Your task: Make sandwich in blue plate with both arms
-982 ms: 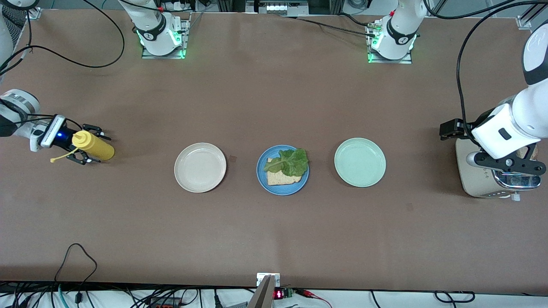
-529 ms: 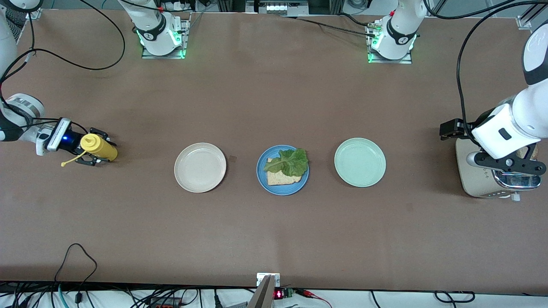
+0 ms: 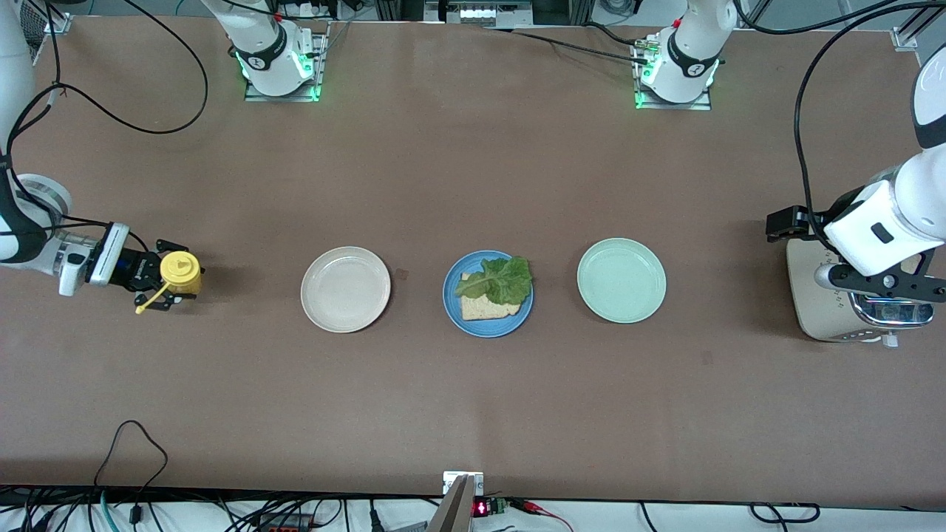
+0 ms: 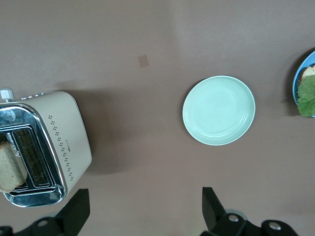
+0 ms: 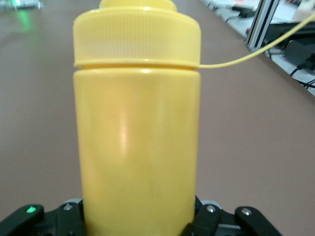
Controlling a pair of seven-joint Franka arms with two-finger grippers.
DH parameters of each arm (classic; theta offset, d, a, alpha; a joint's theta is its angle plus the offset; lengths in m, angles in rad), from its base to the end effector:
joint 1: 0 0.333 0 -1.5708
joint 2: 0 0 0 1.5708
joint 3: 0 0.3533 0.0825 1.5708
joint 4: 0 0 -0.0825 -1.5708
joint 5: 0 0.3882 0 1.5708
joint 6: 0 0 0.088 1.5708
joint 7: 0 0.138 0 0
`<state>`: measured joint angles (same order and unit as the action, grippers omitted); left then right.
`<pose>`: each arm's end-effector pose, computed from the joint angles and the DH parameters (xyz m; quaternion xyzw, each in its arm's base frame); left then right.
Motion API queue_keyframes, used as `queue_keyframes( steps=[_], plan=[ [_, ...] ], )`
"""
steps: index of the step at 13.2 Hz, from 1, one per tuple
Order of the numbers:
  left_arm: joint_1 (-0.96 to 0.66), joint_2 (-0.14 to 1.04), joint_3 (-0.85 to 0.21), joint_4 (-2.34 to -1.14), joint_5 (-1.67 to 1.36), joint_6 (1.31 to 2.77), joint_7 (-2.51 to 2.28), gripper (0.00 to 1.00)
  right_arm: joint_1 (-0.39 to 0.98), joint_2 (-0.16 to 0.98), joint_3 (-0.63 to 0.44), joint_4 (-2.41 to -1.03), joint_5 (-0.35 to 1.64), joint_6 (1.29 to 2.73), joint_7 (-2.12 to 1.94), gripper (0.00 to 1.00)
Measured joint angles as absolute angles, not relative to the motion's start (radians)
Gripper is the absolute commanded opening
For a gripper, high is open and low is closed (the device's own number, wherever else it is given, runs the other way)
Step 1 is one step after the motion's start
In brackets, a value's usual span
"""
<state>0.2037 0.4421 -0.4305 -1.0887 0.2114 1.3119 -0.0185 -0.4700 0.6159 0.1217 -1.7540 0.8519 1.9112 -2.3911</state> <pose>0.6602 -0.0476 0.5784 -0.9927 0.0758 0.0900 0.0243 0.6308 -0.1552 0.2222 -0.6469 -0.6263 -0.3321 0.2809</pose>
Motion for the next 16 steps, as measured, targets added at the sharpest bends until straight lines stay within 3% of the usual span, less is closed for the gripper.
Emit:
queue_keyframes(
  steps=[7, 16],
  plan=[
    [0.219, 0.442, -0.43, -1.089, 0.211, 1.311, -0.019, 1.0, -0.151, 0.389, 0.127, -1.781, 0.475, 2.129, -1.844, 0.0],
    [0.219, 0.442, -0.43, -1.089, 0.211, 1.311, -0.019, 1.0, 0.268, 0.368, 0.13, -1.812, -0.051, 2.198, -1.007, 0.0]
  ],
)
